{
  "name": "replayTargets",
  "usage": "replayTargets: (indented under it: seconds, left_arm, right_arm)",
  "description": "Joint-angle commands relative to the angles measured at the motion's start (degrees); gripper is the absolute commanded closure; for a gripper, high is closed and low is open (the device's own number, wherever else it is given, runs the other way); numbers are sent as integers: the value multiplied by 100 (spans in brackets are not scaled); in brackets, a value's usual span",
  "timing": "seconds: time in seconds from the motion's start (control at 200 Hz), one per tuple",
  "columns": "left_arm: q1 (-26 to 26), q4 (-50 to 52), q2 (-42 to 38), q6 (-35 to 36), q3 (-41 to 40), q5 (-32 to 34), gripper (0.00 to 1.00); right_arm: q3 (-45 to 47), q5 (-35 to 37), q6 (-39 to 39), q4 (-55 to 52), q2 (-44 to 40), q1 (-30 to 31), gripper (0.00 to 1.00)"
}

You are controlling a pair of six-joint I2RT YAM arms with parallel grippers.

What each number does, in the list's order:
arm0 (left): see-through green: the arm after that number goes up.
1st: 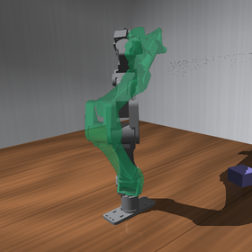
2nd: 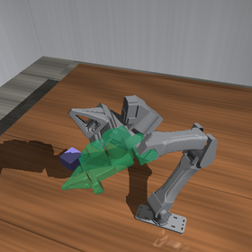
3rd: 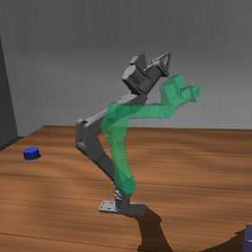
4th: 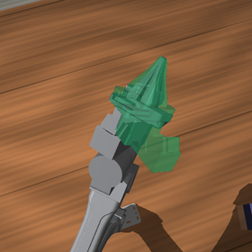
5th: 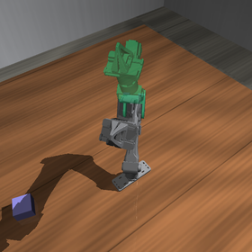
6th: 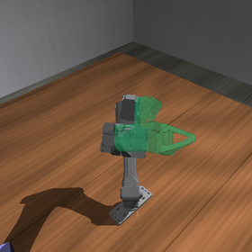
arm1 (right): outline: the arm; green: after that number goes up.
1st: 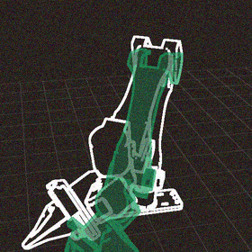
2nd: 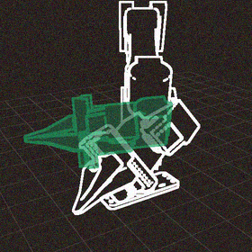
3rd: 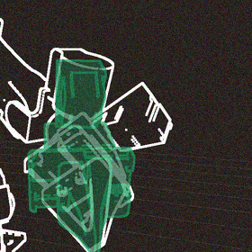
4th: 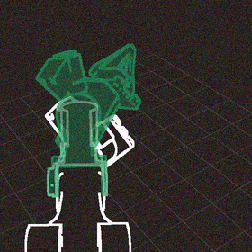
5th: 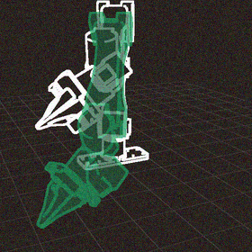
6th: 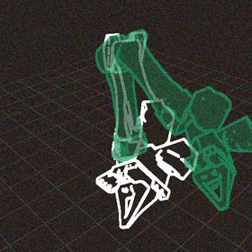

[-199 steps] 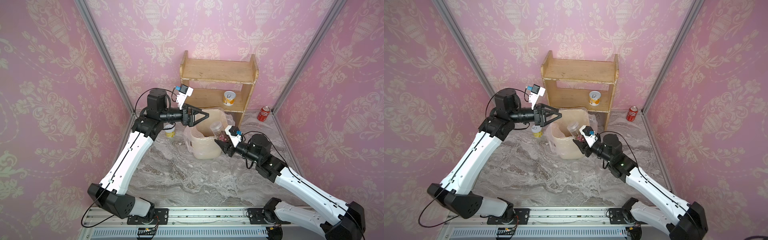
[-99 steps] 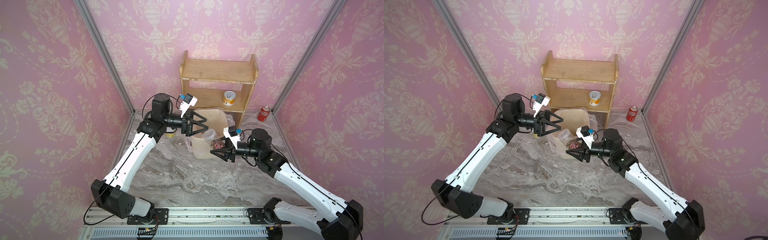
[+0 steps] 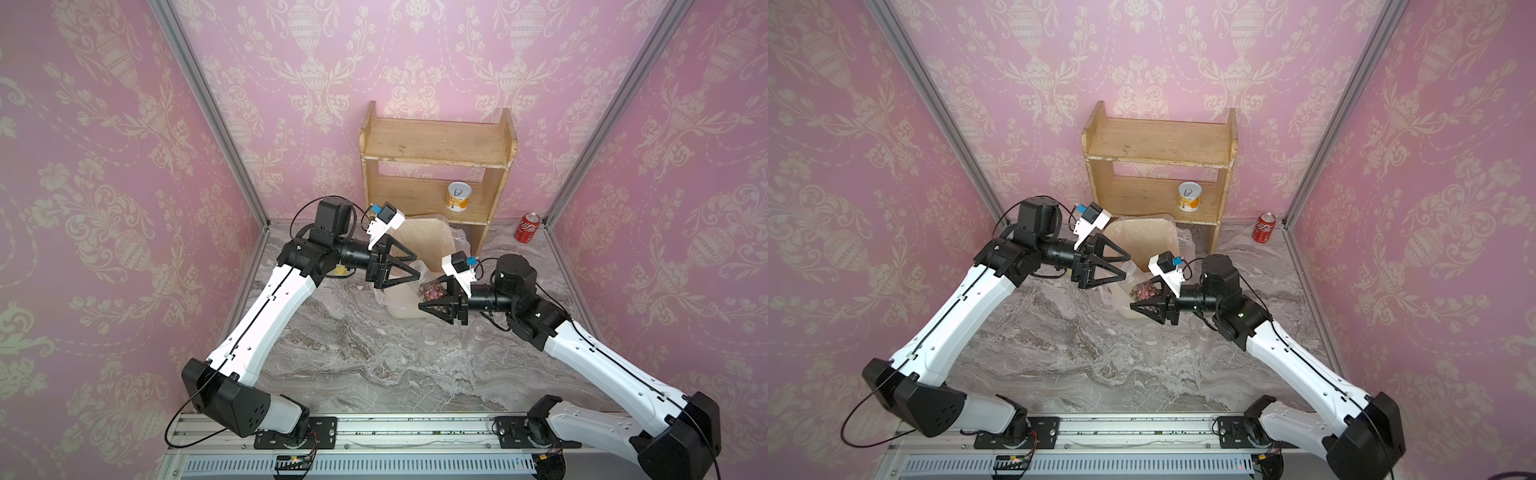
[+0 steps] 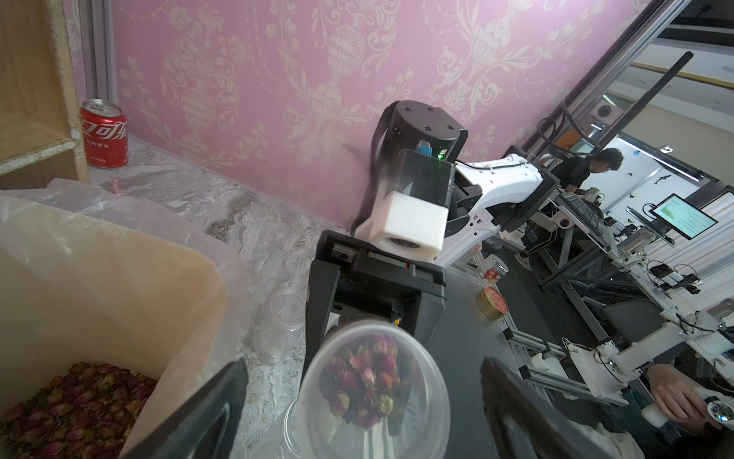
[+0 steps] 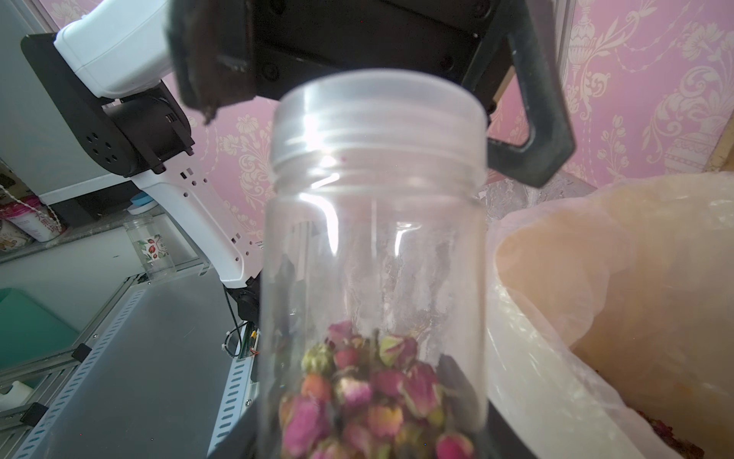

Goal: Empty the moldy dried flower tea in the jars
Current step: Unscrew the lid from the jar.

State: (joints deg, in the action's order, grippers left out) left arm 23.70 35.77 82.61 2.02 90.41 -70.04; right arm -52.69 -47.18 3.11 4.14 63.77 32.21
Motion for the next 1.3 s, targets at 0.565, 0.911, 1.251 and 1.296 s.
replayTargets:
  seconds: [0.565,0.911,1.251,1.296]
  left_arm:
    - [370,-58,164,-1432,436,1502,57]
    - [583,413,688,-4363,1469,3136,63]
    - [583,440,672,-4332,1672,3578,62]
    - [583,444,607,-4158,1612,3728,62]
  right_arm:
    - [-290,804,-460,-406,-139,-25,94]
    - [-234,3525,-2182,-915,-467,646,94]
    - [284,3979,-2282,-411,-814,776,94]
    - [302,3995,-2281,-417,-869,770,93]
